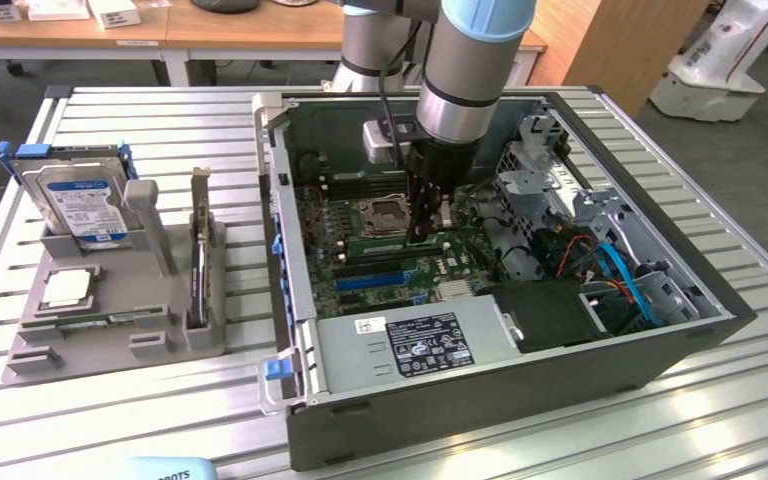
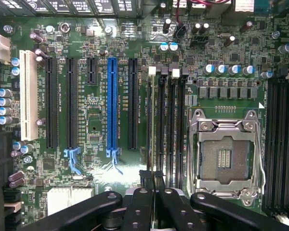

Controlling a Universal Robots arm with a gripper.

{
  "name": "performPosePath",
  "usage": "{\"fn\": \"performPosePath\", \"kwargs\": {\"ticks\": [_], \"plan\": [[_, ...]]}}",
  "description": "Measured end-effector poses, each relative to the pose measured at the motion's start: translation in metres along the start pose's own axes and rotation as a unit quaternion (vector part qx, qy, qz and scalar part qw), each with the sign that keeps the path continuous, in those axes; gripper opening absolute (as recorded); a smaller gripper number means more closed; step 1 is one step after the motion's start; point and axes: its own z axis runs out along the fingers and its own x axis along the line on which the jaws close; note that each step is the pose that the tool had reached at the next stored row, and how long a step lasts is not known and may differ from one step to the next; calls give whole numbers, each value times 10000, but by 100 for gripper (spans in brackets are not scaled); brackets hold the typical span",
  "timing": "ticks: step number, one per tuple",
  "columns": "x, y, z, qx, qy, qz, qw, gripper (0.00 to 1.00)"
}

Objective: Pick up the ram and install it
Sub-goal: 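Insert the ram into the slot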

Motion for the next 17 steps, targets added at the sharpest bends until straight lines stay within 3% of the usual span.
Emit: {"fn": "performPosePath", "kwargs": {"ticks": [17], "plan": [[0, 0, 27, 0, 1, 0, 10000, 13]]}}
